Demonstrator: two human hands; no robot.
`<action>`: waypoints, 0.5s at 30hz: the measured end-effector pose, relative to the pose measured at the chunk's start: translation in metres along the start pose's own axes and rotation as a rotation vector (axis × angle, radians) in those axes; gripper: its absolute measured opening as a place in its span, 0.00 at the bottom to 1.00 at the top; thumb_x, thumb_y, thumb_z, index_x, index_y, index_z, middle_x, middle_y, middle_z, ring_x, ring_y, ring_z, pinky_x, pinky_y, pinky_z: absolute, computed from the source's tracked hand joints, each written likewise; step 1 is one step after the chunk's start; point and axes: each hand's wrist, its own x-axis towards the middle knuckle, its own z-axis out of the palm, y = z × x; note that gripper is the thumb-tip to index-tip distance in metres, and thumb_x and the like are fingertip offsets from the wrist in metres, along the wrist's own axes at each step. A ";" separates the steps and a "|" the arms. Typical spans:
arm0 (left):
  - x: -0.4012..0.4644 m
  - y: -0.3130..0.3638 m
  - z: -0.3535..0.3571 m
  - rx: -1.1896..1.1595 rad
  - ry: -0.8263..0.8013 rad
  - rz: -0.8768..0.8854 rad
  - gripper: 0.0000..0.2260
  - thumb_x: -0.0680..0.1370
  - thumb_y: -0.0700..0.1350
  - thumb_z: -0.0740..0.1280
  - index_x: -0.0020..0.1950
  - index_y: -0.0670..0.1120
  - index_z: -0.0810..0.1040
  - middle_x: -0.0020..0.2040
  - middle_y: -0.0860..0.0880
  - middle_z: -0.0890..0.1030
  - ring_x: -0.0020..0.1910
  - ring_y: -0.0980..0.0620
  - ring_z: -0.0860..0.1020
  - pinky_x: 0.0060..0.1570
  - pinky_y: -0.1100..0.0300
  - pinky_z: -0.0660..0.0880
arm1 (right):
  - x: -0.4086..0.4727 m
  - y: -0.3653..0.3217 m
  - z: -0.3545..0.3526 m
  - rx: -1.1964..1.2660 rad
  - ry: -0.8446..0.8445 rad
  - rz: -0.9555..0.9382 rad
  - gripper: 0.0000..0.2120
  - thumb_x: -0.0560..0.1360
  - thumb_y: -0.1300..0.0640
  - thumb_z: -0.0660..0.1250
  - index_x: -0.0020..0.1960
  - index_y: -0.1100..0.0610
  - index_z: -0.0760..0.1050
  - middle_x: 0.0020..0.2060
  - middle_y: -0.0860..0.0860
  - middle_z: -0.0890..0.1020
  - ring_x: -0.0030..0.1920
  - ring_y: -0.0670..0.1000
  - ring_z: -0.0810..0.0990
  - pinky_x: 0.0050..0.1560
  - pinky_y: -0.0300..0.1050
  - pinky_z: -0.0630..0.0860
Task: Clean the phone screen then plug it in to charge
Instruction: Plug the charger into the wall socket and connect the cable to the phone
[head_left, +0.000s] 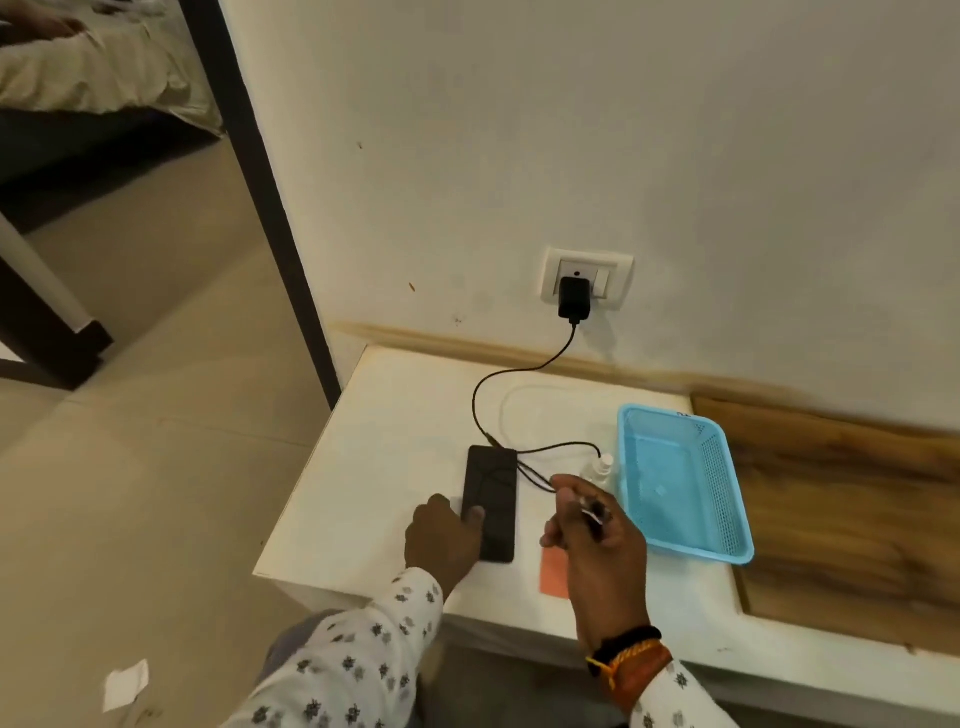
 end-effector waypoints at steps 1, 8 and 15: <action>-0.001 -0.003 0.006 0.068 0.018 0.032 0.26 0.79 0.60 0.64 0.65 0.41 0.71 0.62 0.40 0.76 0.61 0.39 0.75 0.61 0.49 0.73 | 0.001 0.003 -0.002 -0.016 0.038 -0.022 0.06 0.77 0.57 0.68 0.50 0.48 0.82 0.37 0.56 0.82 0.33 0.51 0.81 0.38 0.40 0.79; -0.002 0.013 0.032 0.432 0.170 0.128 0.35 0.70 0.72 0.64 0.63 0.45 0.69 0.59 0.46 0.73 0.58 0.45 0.73 0.52 0.49 0.74 | 0.003 0.015 -0.012 -0.229 0.184 -0.222 0.08 0.74 0.50 0.70 0.52 0.41 0.81 0.47 0.50 0.81 0.44 0.57 0.82 0.49 0.56 0.81; 0.014 0.028 0.036 0.431 0.140 0.091 0.34 0.68 0.61 0.72 0.65 0.43 0.66 0.61 0.45 0.72 0.59 0.43 0.72 0.52 0.49 0.72 | 0.010 0.011 -0.018 -0.162 0.195 -0.261 0.08 0.75 0.56 0.71 0.52 0.46 0.83 0.43 0.48 0.85 0.40 0.57 0.84 0.42 0.45 0.82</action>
